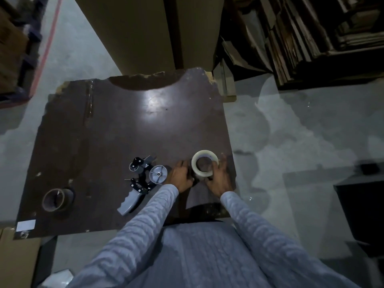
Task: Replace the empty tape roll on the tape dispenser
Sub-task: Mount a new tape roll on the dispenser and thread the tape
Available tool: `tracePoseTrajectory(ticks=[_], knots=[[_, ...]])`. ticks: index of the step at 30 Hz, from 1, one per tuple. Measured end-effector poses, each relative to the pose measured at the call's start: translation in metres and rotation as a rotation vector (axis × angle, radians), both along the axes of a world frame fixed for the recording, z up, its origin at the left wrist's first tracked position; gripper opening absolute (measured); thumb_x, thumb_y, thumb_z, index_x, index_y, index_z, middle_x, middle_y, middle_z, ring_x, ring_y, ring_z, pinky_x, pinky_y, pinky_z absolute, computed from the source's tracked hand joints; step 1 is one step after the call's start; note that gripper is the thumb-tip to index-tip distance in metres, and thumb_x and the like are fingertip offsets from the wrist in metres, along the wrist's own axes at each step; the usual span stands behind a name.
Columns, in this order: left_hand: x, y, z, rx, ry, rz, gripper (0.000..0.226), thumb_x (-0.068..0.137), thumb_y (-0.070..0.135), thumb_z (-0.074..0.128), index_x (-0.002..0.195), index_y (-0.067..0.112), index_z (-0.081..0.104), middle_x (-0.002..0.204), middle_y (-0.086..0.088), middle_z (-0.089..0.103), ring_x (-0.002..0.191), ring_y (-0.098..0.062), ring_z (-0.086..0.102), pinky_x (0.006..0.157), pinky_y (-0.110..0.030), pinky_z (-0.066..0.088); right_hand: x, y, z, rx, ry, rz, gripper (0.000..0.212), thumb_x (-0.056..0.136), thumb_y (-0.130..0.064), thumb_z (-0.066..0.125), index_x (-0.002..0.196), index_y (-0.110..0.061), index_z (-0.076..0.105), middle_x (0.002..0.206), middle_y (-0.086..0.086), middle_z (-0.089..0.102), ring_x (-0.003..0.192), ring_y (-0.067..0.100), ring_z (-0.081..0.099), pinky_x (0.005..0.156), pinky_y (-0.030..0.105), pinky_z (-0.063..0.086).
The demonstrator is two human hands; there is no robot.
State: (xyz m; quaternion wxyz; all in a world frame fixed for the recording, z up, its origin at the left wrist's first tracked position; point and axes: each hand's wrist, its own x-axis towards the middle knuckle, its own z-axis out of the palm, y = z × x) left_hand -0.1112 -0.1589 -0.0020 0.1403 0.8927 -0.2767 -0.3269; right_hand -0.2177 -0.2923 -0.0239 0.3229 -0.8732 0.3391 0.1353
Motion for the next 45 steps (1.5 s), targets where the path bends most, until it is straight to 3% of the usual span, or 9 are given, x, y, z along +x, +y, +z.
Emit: tracePoseTrajectory(ticks=[3, 8, 12, 16, 20, 22, 25, 31, 45], knots=[[-0.009, -0.007, -0.001, -0.079, 0.132, 0.048, 0.083, 0.075, 0.019, 0.079, 0.146, 0.01, 0.037, 0.14, -0.015, 0.049, 0.129, -0.033, 0.051, 0.107, -0.036, 0.044, -0.004, 0.0, 0.001, 0.078, -0.038, 0.014, 0.082, 0.086, -0.023, 0.07, 0.155, -0.015, 0.027, 0.166, 0.006, 0.012, 0.137, 0.032, 0.049, 0.105, 0.037, 0.047], [-0.018, -0.012, 0.0, -0.189, 0.2, 0.156, 0.087, 0.07, 0.006, 0.078, 0.145, 0.016, 0.034, 0.126, -0.007, 0.061, 0.114, -0.028, 0.061, 0.096, -0.035, 0.052, 0.002, -0.011, 0.01, 0.248, -0.193, -0.163, 0.101, 0.074, -0.022, 0.085, 0.155, -0.01, 0.027, 0.157, 0.008, 0.038, 0.145, 0.023, 0.039, 0.118, 0.039, 0.037], [-0.022, -0.009, 0.001, -0.211, 0.142, 0.196, 0.077, 0.069, 0.012, 0.083, 0.136, 0.008, 0.045, 0.13, -0.012, 0.058, 0.121, -0.029, 0.057, 0.099, -0.039, 0.049, -0.001, -0.01, 0.011, 0.256, -0.235, -0.173, 0.08, 0.06, -0.009, 0.091, 0.132, -0.009, 0.057, 0.132, 0.009, 0.062, 0.126, 0.028, 0.059, 0.104, 0.036, 0.049], [-0.029, 0.004, 0.004, -0.26, 0.058, 0.238, 0.072, 0.063, 0.02, 0.087, 0.125, 0.008, 0.052, 0.122, -0.011, 0.06, 0.115, -0.029, 0.059, 0.094, -0.04, 0.05, -0.009, 0.005, 0.01, 0.302, -0.294, -0.165, 0.071, 0.057, -0.008, 0.092, 0.122, -0.011, 0.064, 0.122, 0.007, 0.067, 0.115, 0.024, 0.065, 0.099, 0.039, 0.053], [-0.031, 0.035, 0.004, -0.312, -0.035, 0.216, 0.091, 0.057, 0.036, 0.09, 0.135, 0.015, 0.048, 0.127, -0.006, 0.047, 0.118, -0.023, 0.049, 0.099, -0.031, 0.045, -0.016, 0.024, 0.013, 0.313, -0.353, -0.098, 0.075, 0.059, -0.017, 0.091, 0.128, -0.022, 0.062, 0.121, -0.007, 0.068, 0.112, 0.009, 0.064, 0.088, 0.0, 0.042], [-0.026, 0.059, 0.003, -0.336, -0.027, 0.211, 0.1, 0.058, 0.04, 0.091, 0.143, 0.021, 0.042, 0.132, -0.004, 0.039, 0.121, -0.023, 0.049, 0.103, -0.028, 0.044, -0.013, 0.036, 0.022, 0.321, -0.395, -0.016, 0.083, 0.056, -0.025, 0.092, 0.131, -0.033, 0.058, 0.121, -0.016, 0.065, 0.111, -0.006, 0.06, 0.091, -0.002, 0.039], [-0.017, 0.092, 0.004, -0.366, 0.005, 0.235, 0.112, 0.059, 0.046, 0.09, 0.152, 0.025, 0.033, 0.139, -0.003, 0.033, 0.125, -0.02, 0.049, 0.107, -0.03, 0.046, 0.0, 0.054, 0.035, 0.263, -0.431, 0.081, 0.083, 0.054, -0.035, 0.089, 0.127, -0.042, 0.05, 0.122, -0.016, 0.064, 0.11, -0.007, 0.058, 0.093, 0.004, 0.042], [0.012, 0.138, 0.019, -0.401, -0.069, 0.239, 0.109, 0.059, 0.051, 0.086, 0.15, 0.022, 0.035, 0.146, 0.001, 0.039, 0.136, -0.016, 0.042, 0.114, -0.029, 0.037, 0.034, 0.094, 0.045, 0.237, -0.443, 0.184, 0.096, 0.065, -0.015, 0.092, 0.148, -0.009, 0.046, 0.147, 0.005, 0.055, 0.136, 0.02, 0.054, 0.113, 0.036, 0.046], [0.056, 0.173, 0.024, -0.44, 0.032, 0.21, 0.112, 0.054, 0.034, 0.094, 0.151, 0.032, 0.038, 0.147, 0.004, 0.048, 0.138, -0.021, 0.043, 0.114, -0.042, 0.041, 0.076, 0.136, 0.059, 0.207, -0.249, 0.237, 0.105, 0.071, -0.016, 0.089, 0.157, -0.01, 0.03, 0.158, 0.007, 0.043, 0.147, 0.022, 0.042, 0.119, 0.037, 0.037]])
